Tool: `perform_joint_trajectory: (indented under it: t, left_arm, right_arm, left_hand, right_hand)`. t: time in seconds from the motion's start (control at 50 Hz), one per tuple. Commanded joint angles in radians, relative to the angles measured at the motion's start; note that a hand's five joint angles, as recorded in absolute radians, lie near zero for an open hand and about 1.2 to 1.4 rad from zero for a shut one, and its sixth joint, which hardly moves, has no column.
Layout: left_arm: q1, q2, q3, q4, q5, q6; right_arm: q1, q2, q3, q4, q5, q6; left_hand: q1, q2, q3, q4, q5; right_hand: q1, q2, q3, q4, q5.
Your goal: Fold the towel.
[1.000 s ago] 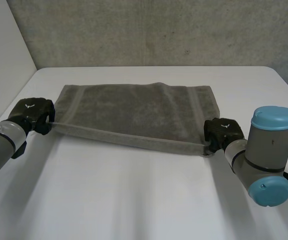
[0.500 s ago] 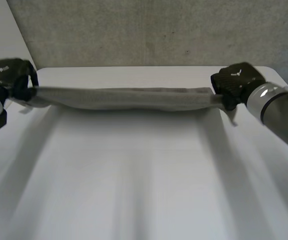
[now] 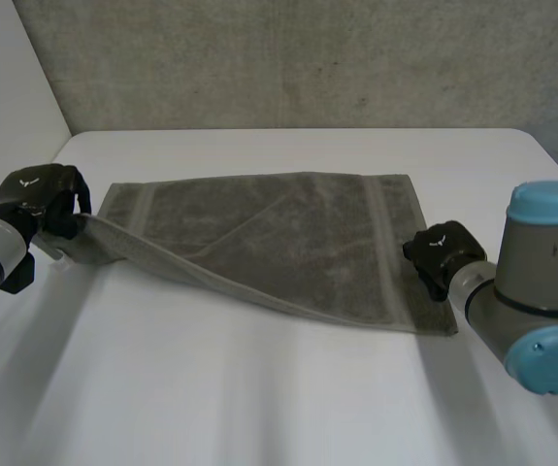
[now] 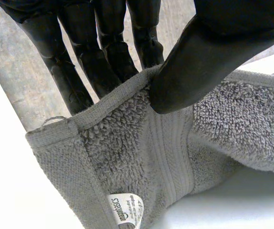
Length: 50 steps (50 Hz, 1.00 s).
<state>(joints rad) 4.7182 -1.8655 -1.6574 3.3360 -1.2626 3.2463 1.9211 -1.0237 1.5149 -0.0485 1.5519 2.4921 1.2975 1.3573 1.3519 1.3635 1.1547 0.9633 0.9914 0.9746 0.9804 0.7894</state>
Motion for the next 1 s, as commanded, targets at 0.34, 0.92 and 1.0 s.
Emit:
perform_joint_trajectory:
  t: [0.34,0.92,1.0]
  left_arm:
    - [-0.012,-0.015,-0.032,0.000,0.000,0.029]
    - [-0.014,-0.024,-0.033,0.000,0.000,0.038]
    - [-0.014,-0.026,-0.035,0.000,0.002,0.038]
  right_arm:
    - [-0.040,-0.098,0.140,-0.014,-0.041,0.048]
    - [-0.140,-0.079,0.275,-0.189,-0.219,0.047]
    - [-0.140,-0.064,0.272,-0.194,-0.219,0.045]
  left_hand:
    - [0.099,0.039,0.044,0.033,0.067]
    - [0.099,0.039,0.044,0.033,0.067]
    - [0.099,0.039,0.044,0.033,0.067]
  right_hand:
    - [-0.538,-0.566,-0.549,-0.555,-0.538]
    - [-0.400,-0.428,-0.411,-0.417,-0.400]
    - [-0.385,-0.413,-0.396,-0.402,-0.386]
